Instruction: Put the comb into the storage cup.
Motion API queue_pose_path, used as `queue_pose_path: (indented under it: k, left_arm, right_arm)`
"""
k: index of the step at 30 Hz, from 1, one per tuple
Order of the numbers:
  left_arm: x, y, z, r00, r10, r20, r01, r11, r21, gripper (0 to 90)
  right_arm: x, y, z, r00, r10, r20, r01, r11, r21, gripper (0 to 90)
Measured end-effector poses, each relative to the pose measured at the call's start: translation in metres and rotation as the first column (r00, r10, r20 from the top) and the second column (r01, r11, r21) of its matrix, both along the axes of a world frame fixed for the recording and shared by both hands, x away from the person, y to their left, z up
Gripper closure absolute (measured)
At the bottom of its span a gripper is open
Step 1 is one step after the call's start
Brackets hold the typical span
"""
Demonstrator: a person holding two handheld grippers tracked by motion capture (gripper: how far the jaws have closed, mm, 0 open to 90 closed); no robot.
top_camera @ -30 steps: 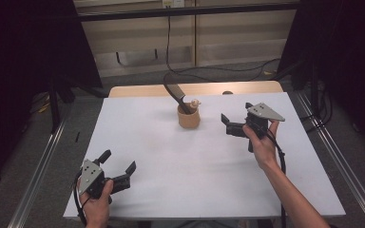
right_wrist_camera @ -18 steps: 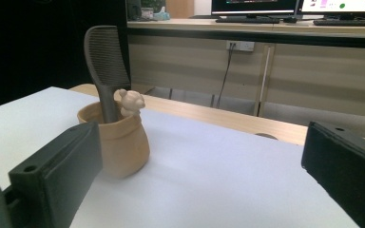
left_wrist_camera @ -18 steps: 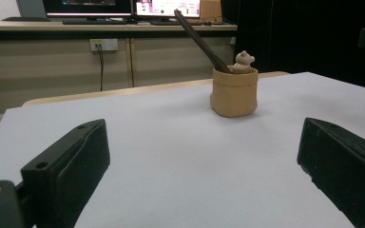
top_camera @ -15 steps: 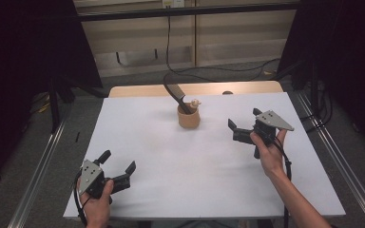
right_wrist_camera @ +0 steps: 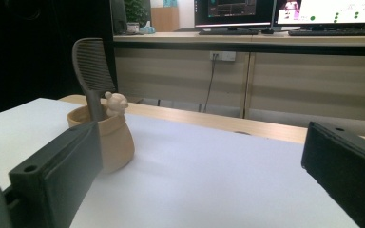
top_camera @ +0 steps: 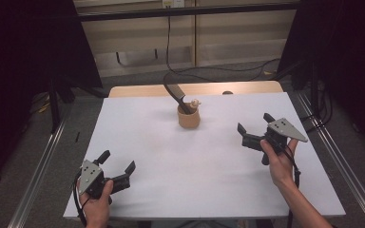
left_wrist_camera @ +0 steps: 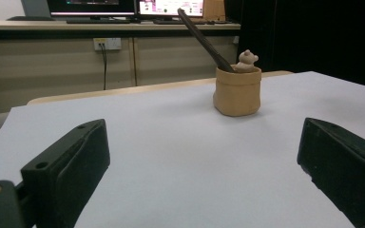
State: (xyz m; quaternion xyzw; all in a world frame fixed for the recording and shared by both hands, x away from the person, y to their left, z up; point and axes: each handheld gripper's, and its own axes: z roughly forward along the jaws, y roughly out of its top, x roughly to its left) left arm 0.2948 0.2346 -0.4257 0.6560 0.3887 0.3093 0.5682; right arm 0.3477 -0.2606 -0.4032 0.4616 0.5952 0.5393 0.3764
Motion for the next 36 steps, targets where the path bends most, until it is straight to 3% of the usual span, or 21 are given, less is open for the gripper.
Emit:
queue_pose_path:
  k: [8, 12, 30, 36]
  left_arm:
    - [-0.002, 0.001, 0.001, 1.0000, -0.003, 0.007, 0.003, 1.0000, -0.006, 3.7]
    - [-0.001, 0.002, 0.001, 1.0000, 0.008, -0.005, -0.008, 0.9995, -0.032, 3.5]
    - [-0.001, 0.000, 0.001, 1.0000, 0.009, 0.004, -0.009, 0.9999, -0.006, 3.4]
    - [-0.003, -0.002, 0.001, 1.0000, 0.008, 0.005, -0.008, 0.9999, -0.006, 3.4]
  right_arm:
    - [-0.014, -0.009, -0.004, 0.9999, -0.012, 0.000, 0.012, 0.9998, -0.015, 0.0]
    - [-0.022, -0.013, -0.005, 0.9996, -0.027, 0.000, 0.027, 0.9995, -0.017, 0.0]
    - [-0.057, -0.035, -0.012, 0.9968, -0.080, -0.005, 0.080, 0.9965, -0.022, 0.0]
    - [-0.069, -0.040, -0.016, 0.9946, -0.103, -0.015, 0.102, 0.9938, -0.044, 0.0]
